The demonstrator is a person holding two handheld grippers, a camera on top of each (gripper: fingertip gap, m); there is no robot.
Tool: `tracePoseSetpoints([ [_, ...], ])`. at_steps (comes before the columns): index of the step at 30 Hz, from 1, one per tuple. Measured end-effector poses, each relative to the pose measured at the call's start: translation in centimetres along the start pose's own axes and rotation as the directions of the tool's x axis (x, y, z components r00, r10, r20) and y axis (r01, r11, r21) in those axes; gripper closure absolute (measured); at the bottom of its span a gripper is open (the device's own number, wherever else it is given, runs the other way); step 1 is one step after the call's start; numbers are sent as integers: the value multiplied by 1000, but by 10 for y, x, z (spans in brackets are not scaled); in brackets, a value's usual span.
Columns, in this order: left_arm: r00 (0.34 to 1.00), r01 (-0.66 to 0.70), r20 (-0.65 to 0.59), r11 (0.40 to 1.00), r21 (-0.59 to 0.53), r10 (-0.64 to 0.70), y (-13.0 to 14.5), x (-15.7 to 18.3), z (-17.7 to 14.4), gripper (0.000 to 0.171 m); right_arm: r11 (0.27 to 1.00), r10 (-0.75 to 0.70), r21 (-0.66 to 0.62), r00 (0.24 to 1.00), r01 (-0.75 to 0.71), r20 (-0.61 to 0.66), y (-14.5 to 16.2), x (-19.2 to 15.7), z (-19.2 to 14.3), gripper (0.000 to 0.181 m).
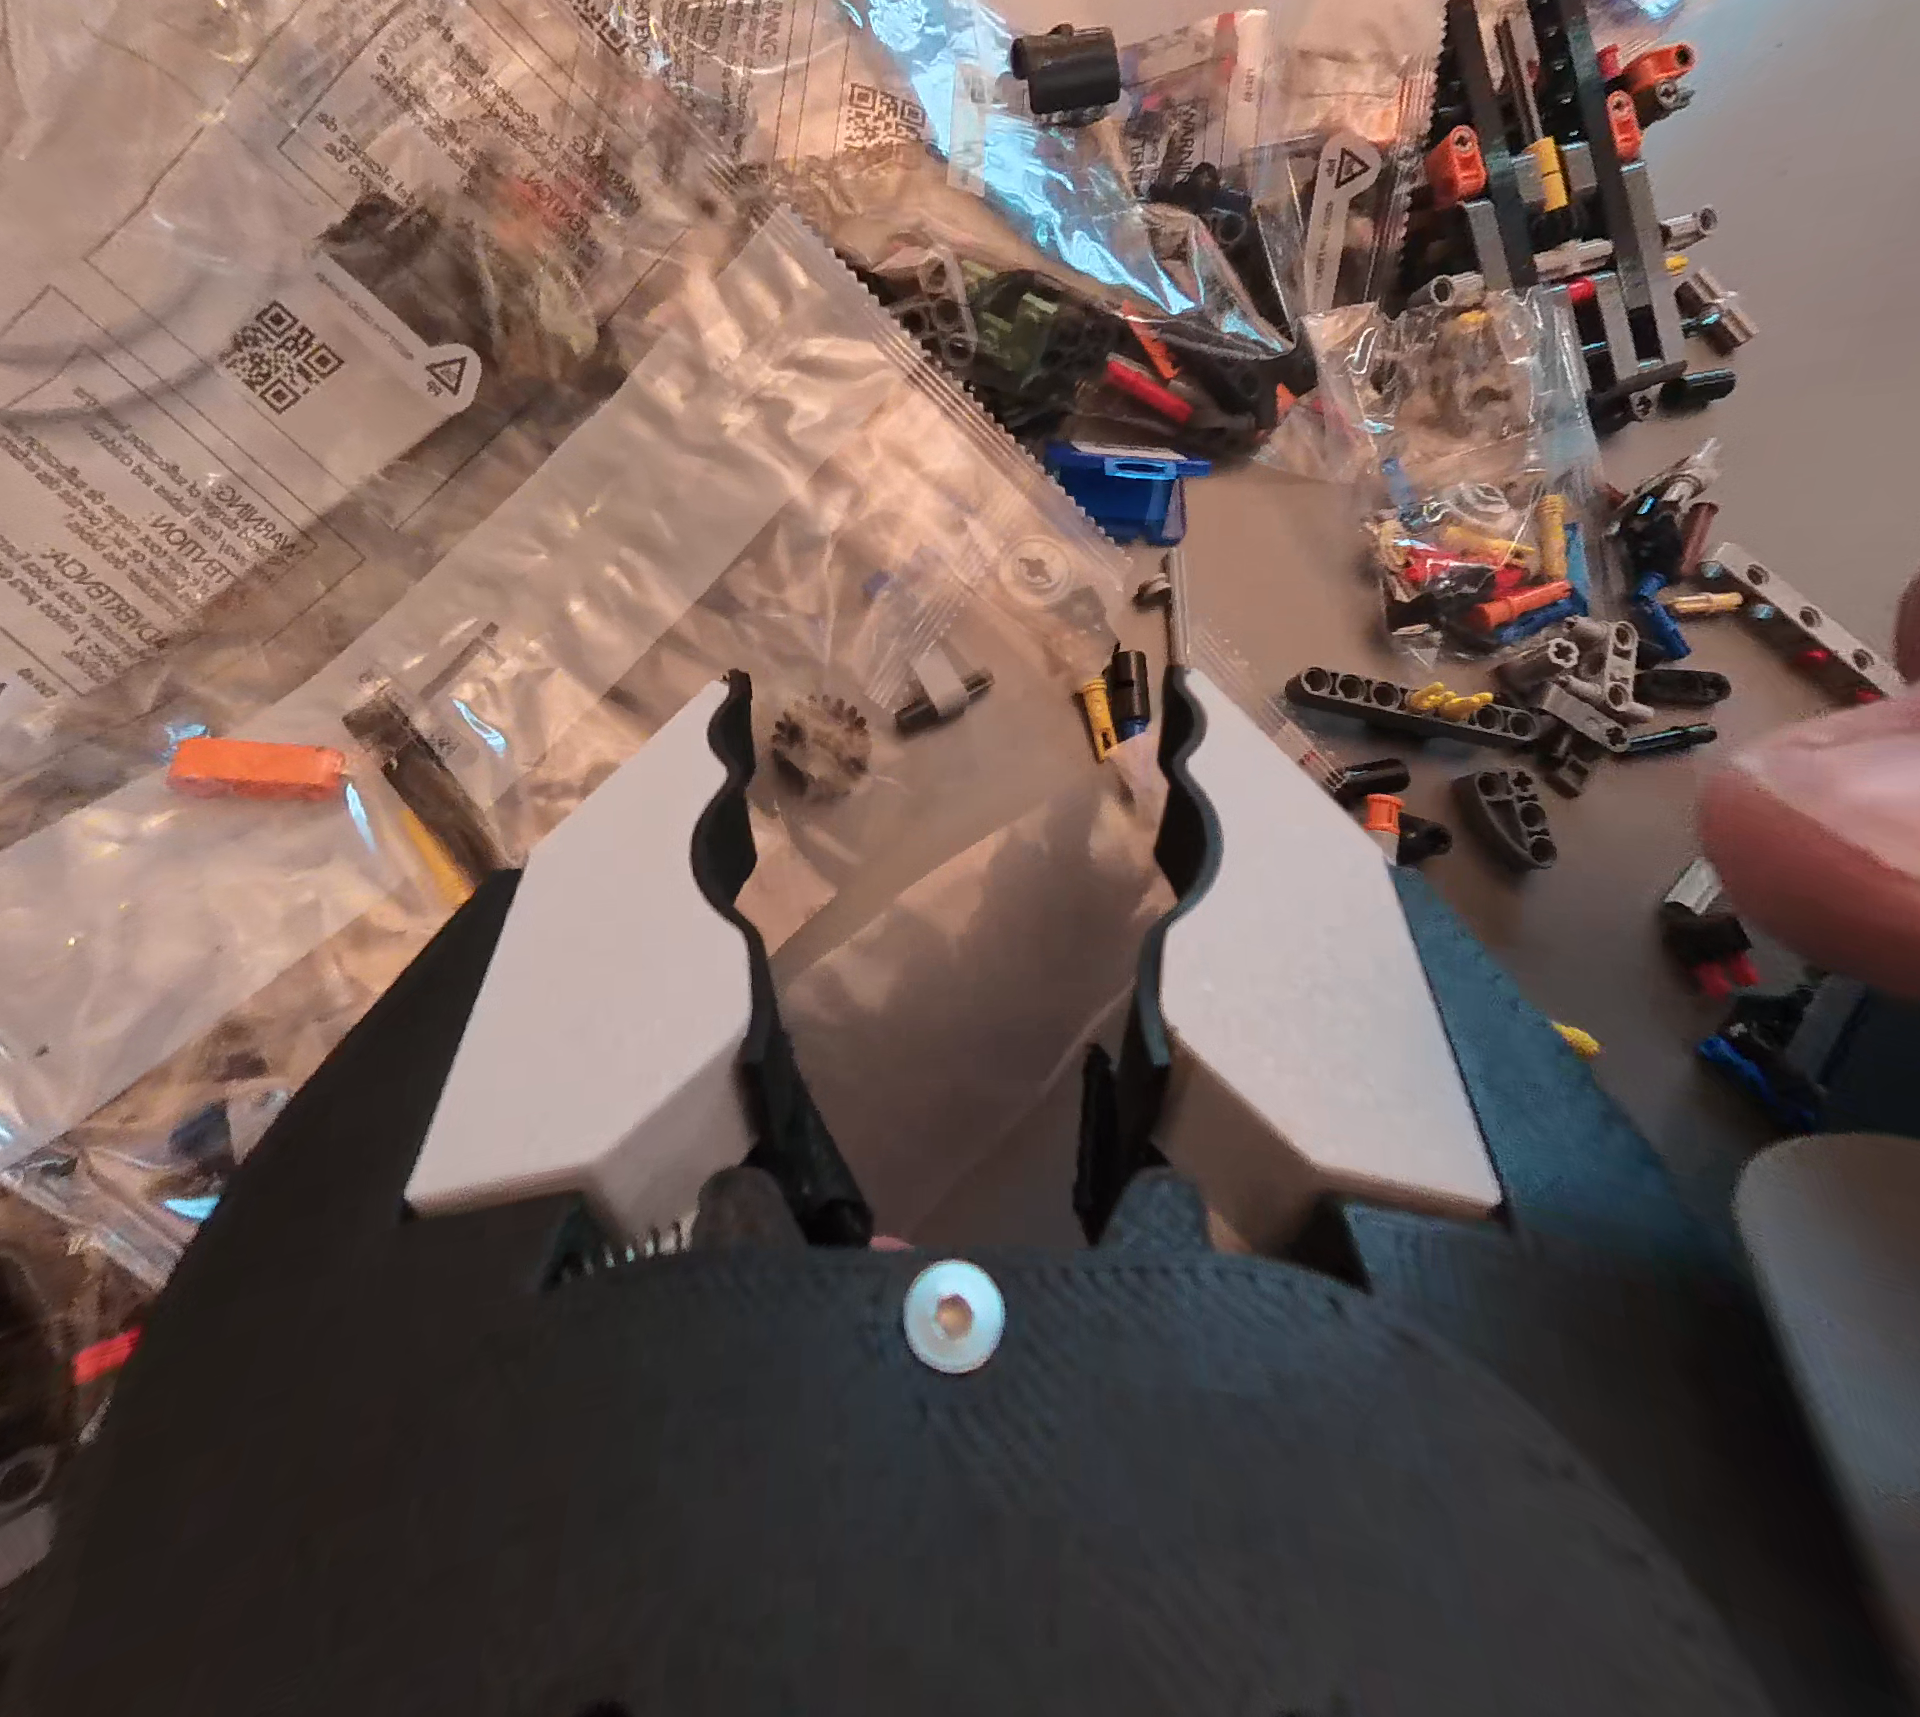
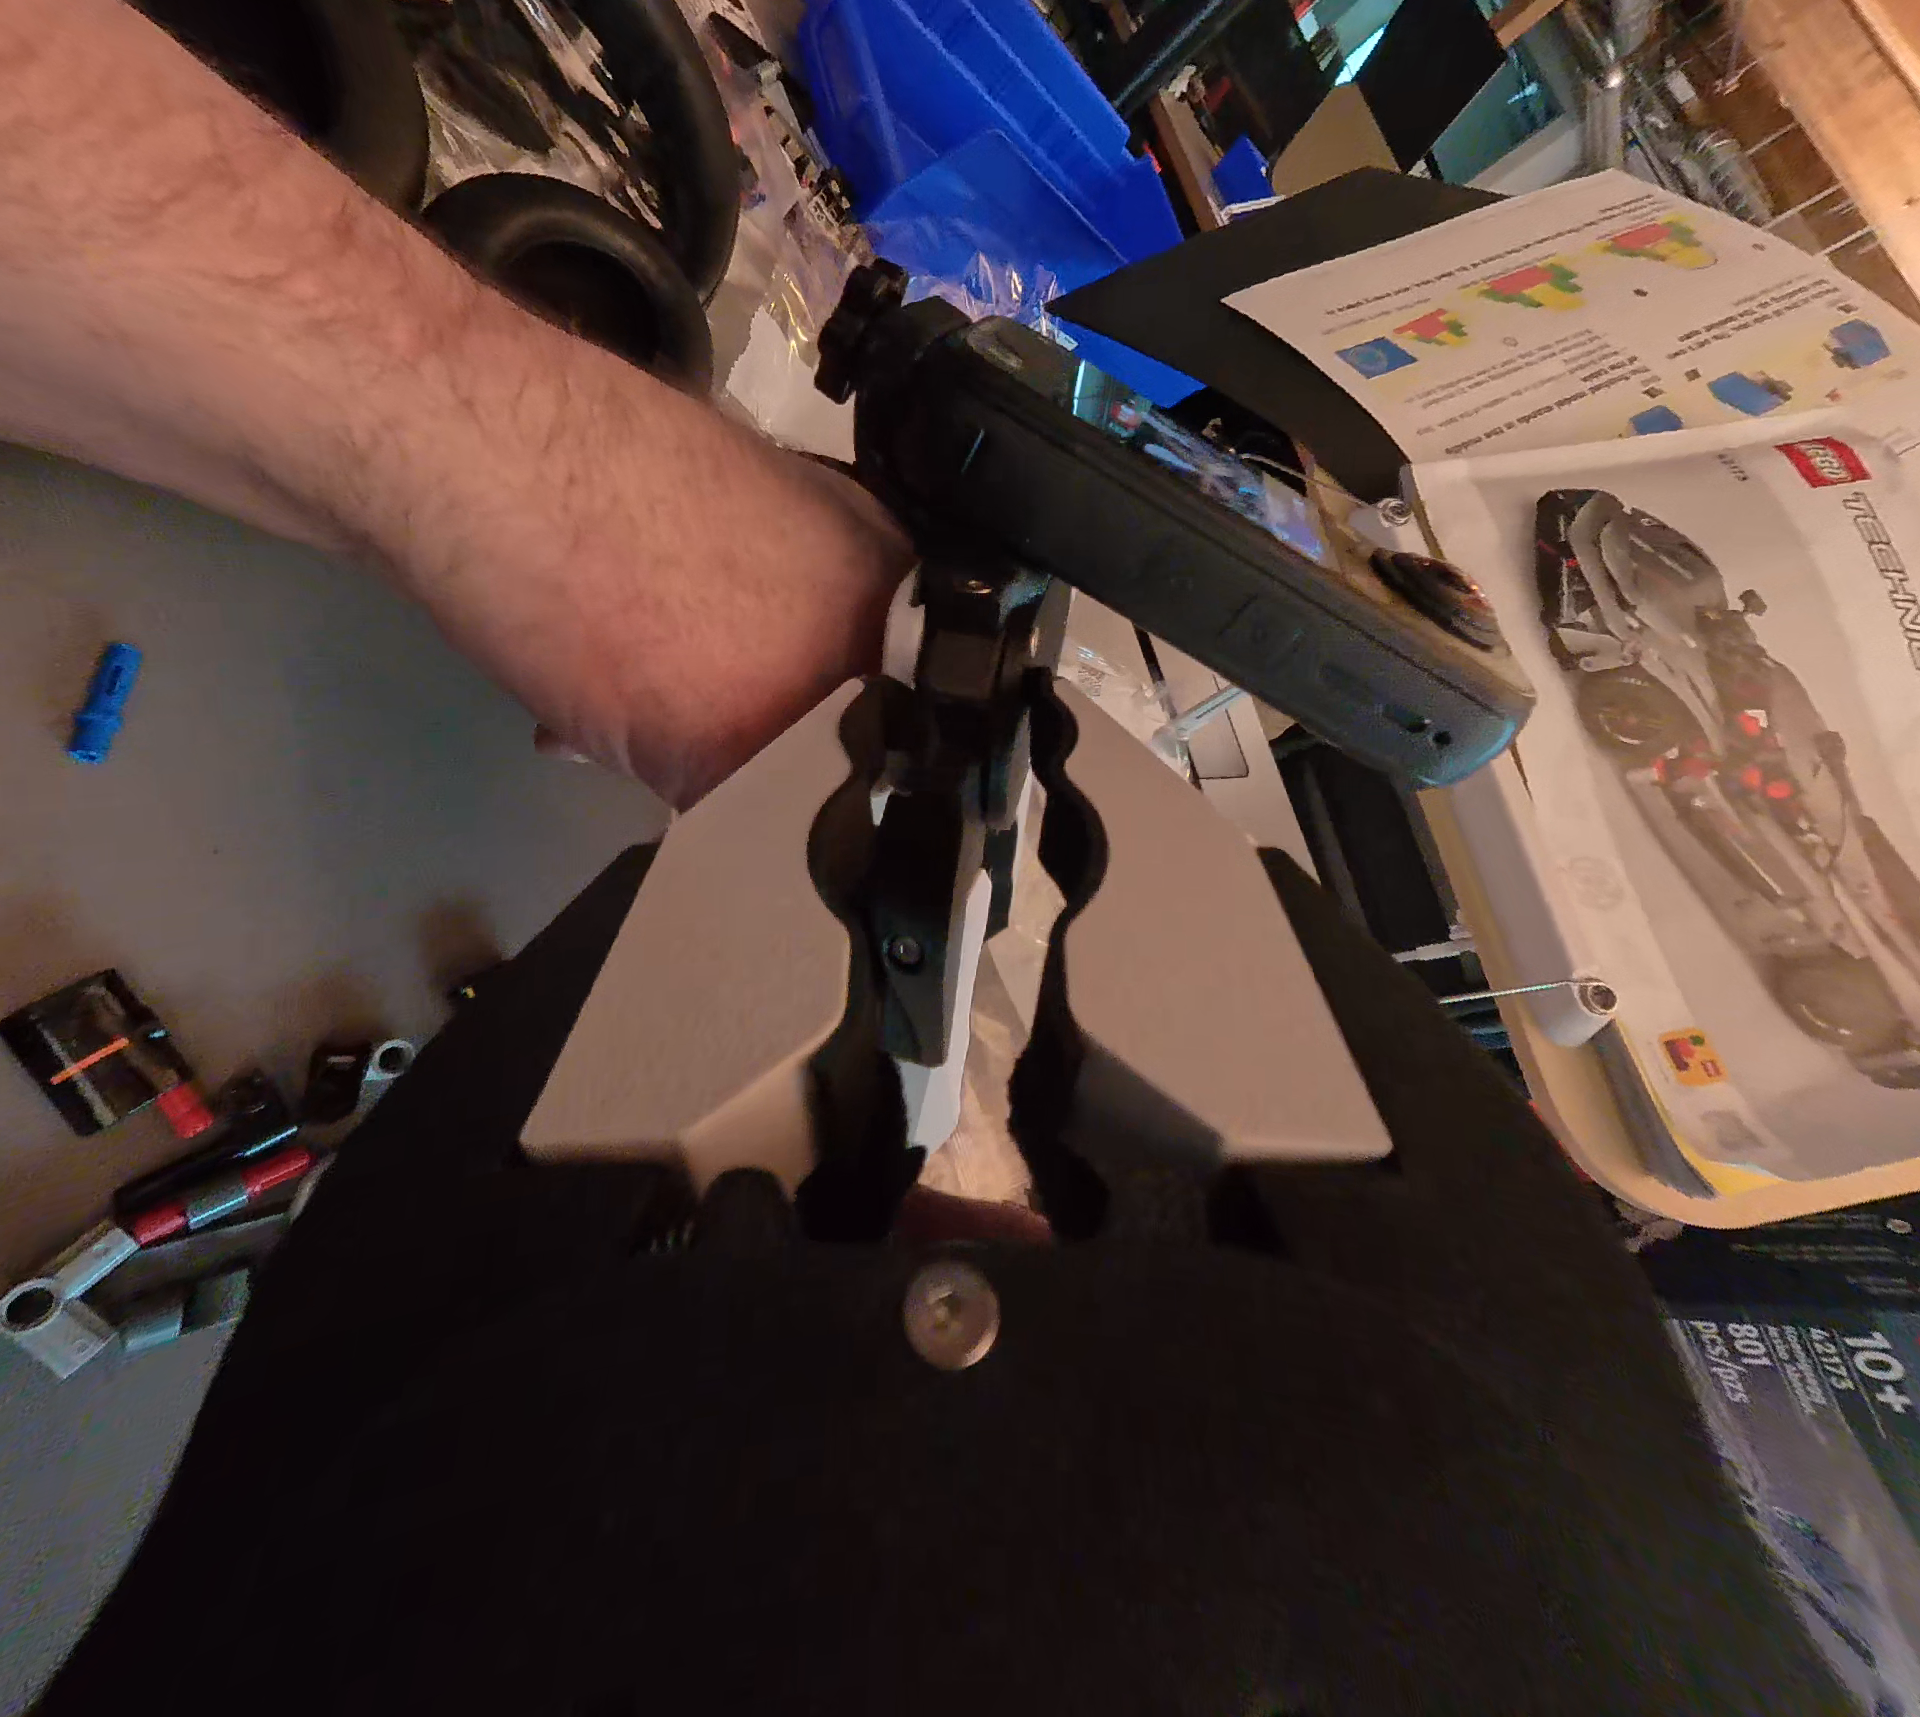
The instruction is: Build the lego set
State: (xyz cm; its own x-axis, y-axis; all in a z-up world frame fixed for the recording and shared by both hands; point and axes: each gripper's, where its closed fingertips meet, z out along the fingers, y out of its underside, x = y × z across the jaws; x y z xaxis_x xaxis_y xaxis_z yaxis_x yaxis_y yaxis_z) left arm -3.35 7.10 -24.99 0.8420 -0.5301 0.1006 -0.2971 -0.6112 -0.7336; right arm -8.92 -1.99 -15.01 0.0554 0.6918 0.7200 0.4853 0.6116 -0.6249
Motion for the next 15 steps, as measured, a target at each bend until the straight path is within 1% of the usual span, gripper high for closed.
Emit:
tracePoseSetpoints([
  [3, 1000, -1, 18, 1000, 2, 1, 0, -3, -1, 93, 998, -53, -35, 998, 52, -29, 0, 0, 0, 157],
  [7, 1000, 3, -4, 1000, -5, -3, 1, 0, -1, 98, 996, -72, -50, 997, 70, -36, -1, 0, 0, 158],
  [9, 1000, -15, 14, 1000, 3, 15, -2, -1, -4, 108, 993, -100, -62, 993, 97, -55, -3, 1, -1, 158],
  [11, 1000, -23, 5, 999, 22, 23, -5, 0, -6, 114, 992, -114, -67, 991, 110, -64, -5, 2, -1, 159],
  [13, 999, -19, -28, 998, 52, 20, -9, 3, -7, 123, 995, -93, -40, 994, 92, -47, -7, 2, 0, 158],
  [15, 999, -17, -36, 998, 53, 18, -10, 4, -8, 126, 997, -70, -15, 997, 70, -31, -7, 3, 1, 157],
])
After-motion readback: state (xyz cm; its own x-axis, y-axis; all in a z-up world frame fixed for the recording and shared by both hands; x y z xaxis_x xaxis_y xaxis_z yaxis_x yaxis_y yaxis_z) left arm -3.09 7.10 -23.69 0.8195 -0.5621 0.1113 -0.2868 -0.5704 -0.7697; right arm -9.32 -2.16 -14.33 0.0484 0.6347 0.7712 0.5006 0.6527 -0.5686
